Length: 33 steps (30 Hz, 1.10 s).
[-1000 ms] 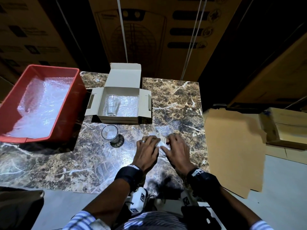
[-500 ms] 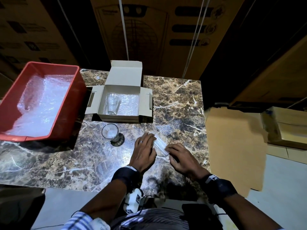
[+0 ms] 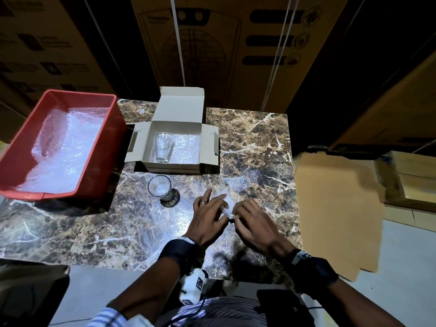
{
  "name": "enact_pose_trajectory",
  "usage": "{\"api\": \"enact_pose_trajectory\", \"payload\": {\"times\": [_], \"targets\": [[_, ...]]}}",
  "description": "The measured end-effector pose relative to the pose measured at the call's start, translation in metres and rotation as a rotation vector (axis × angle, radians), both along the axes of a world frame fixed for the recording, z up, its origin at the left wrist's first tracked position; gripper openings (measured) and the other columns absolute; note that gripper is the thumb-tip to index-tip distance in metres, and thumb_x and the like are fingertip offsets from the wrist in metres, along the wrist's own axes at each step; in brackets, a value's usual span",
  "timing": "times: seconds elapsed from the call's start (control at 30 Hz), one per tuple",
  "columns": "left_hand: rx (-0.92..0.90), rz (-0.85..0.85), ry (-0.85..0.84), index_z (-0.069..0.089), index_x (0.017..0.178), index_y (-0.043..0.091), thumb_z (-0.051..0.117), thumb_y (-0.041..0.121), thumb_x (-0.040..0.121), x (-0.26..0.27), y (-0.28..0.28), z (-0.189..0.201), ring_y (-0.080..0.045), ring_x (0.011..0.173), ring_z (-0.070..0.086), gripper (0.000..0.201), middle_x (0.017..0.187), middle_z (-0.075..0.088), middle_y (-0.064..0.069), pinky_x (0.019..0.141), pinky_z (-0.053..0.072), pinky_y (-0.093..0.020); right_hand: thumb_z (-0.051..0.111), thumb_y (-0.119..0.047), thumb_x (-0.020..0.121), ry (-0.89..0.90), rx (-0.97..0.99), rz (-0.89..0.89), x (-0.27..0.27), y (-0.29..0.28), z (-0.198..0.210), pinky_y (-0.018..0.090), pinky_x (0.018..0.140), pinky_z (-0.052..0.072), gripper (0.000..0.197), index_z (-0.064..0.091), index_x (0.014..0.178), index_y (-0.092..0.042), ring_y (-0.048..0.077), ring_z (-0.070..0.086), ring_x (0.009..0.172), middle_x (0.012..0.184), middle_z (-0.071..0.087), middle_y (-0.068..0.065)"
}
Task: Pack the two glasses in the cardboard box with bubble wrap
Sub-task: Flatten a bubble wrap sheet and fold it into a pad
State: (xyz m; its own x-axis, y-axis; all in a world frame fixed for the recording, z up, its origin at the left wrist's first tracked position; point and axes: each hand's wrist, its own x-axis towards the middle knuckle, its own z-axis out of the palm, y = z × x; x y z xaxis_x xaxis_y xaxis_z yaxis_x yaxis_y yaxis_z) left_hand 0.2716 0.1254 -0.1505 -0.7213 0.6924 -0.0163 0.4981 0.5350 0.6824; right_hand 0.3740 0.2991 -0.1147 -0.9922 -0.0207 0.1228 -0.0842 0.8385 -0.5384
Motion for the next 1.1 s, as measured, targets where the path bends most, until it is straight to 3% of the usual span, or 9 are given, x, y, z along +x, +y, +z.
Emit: {"api": "enact_pose_trajectory", "payload": {"times": [0.17,0.33,0.43,0.5,0.57,0.63,0.83,0.97,1.1], "targets": [[0.062,0.013,-0.214,0.038,0.156,0.031,0.046,0.043,0.105,0.004,-0.008,0.006,0.003,0.155,-0.003,0.053,0.127,0.063,0.021,0.123,-0.003,-0.033,0.056,-0.021,0.093,-0.205,-0.280,0.017,0.003,-0.006,0.005,0.033,0.091,0.050,0.034,0.048,0.123,-0.034,0.001,0.052,0.111,0.117,0.053,-0.010],[0.106,0.032,-0.294,0.054,0.107,0.047,0.039,0.063,0.098,0.000,-0.009,0.010,0.005,0.154,-0.002,0.024,0.151,0.049,0.019,0.121,-0.003,-0.031,0.057,-0.016,0.097,-0.225,-0.579,-0.163,-0.007,-0.010,0.000,0.035,0.098,0.053,0.032,0.059,0.124,-0.033,0.006,0.063,0.113,0.118,0.066,-0.011],[0.129,0.056,-0.328,0.054,0.104,0.034,0.051,0.053,0.100,-0.001,-0.007,0.002,0.004,0.154,0.003,0.019,0.152,0.048,0.023,0.120,-0.001,-0.033,0.060,-0.019,0.102,-0.175,-0.675,-0.241,-0.017,-0.010,0.005,0.024,0.085,0.053,0.015,0.072,0.109,-0.025,0.000,0.067,0.100,0.104,0.074,-0.015],[0.184,0.163,-0.480,0.057,0.110,0.034,0.062,0.053,0.096,0.000,-0.003,0.002,-0.017,0.153,0.026,0.023,0.146,0.055,0.022,0.122,0.016,-0.048,0.064,-0.022,0.100,-0.169,-0.685,-0.266,-0.023,-0.009,0.004,0.020,0.080,0.050,0.015,0.075,0.110,-0.024,0.000,0.068,0.097,0.102,0.075,-0.016],[0.329,0.307,-0.624,0.060,0.117,0.034,0.074,0.038,0.092,-0.001,0.002,0.005,-0.044,0.114,0.058,0.030,0.131,0.064,0.006,0.088,0.050,-0.062,0.065,-0.026,0.099,-0.194,-0.649,-0.274,-0.029,-0.007,-0.002,0.020,0.078,0.052,0.014,0.075,0.109,-0.027,-0.001,0.068,0.092,0.099,0.075,-0.019],[0.430,0.370,-0.633,0.059,0.119,0.030,0.070,0.010,0.089,-0.004,0.004,0.014,-0.028,0.092,0.062,0.038,0.124,0.066,0.002,0.064,0.052,-0.046,0.063,-0.030,0.100,-0.215,-0.560,-0.273,-0.033,-0.005,-0.008,0.021,0.064,0.046,0.012,0.071,0.091,-0.033,-0.004,0.061,0.073,0.080,0.069,-0.025],[0.264,0.284,-0.577,0.054,0.128,0.047,0.061,0.021,0.084,-0.017,0.000,0.006,-0.008,0.130,0.056,0.052,0.129,0.061,0.018,0.106,0.045,-0.062,0.064,-0.043,0.097,-0.251,-0.436,-0.323,-0.043,-0.003,-0.018,0.019,0.057,0.037,0.023,0.076,0.088,-0.025,-0.005,0.055,0.061,0.066,0.062,-0.023],[0.191,0.255,-0.432,0.043,0.125,0.067,0.058,0.026,0.082,-0.017,0.001,0.010,-0.006,0.133,0.051,0.062,0.116,0.059,0.037,0.117,0.028,-0.052,0.072,-0.057,0.086,-0.277,-0.417,-0.443,-0.047,-0.003,-0.020,0.019,0.061,0.047,0.036,0.080,0.102,-0.026,-0.008,0.066,0.074,0.086,0.075,-0.020],[0.206,0.297,-0.455,0.045,0.131,0.060,0.062,0.031,0.083,-0.021,0.004,0.010,-0.009,0.127,0.051,0.058,0.109,0.064,0.030,0.113,0.036,-0.047,0.081,-0.055,0.076,-0.244,-0.309,-0.526,-0.057,-0.009,-0.016,0.026,0.061,0.056,0.033,0.079,0.089,-0.025,0.000,0.067,0.069,0.079,0.075,-0.012]]}}
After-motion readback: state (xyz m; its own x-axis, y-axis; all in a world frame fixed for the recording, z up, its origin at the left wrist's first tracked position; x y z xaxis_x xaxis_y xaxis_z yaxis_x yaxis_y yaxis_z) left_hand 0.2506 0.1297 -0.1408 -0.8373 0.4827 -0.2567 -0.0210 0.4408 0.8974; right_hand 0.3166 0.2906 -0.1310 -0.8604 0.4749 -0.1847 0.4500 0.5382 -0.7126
